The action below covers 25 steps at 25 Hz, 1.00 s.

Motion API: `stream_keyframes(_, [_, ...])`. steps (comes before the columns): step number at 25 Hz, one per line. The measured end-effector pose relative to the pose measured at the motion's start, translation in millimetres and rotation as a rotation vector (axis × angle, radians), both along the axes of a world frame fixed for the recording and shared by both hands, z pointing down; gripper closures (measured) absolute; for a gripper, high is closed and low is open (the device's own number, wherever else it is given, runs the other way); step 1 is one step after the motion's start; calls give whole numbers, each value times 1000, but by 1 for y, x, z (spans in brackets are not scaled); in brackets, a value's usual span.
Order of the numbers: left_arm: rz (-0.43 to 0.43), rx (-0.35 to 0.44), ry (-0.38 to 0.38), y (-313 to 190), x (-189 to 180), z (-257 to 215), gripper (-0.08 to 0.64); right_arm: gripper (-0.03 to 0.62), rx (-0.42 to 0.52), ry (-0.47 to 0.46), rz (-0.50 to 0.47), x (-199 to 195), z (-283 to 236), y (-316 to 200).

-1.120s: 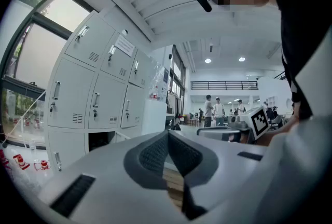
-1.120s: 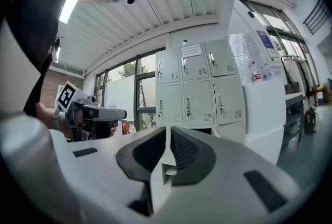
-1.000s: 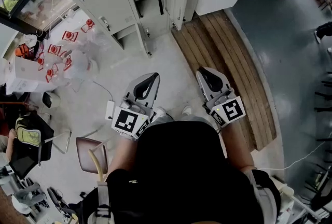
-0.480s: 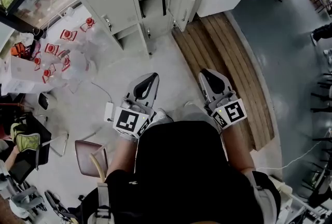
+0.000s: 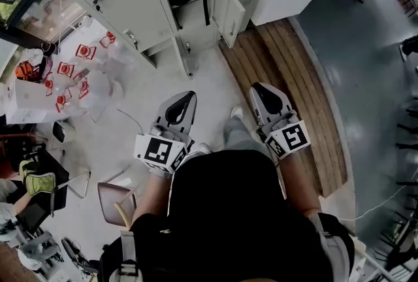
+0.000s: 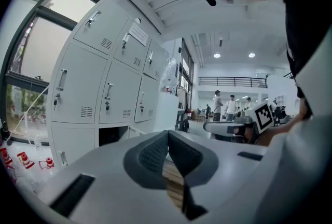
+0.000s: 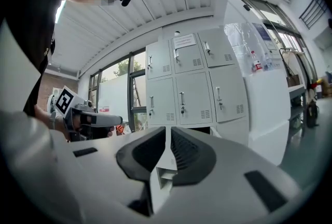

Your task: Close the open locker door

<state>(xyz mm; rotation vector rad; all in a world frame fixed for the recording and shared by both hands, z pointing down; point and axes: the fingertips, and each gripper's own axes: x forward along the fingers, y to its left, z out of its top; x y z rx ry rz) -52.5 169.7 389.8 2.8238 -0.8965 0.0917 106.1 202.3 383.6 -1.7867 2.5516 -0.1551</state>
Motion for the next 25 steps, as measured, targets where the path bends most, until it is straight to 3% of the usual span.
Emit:
stream_keyframes(15, [-147,-5,-83,-95,108,1,537,543,-27,-67,-128,120,13,-124])
stream_keyframes(25, [-241,-51,-130,-119,126,12,537,543,-123,-72,-173,160,64,-174])
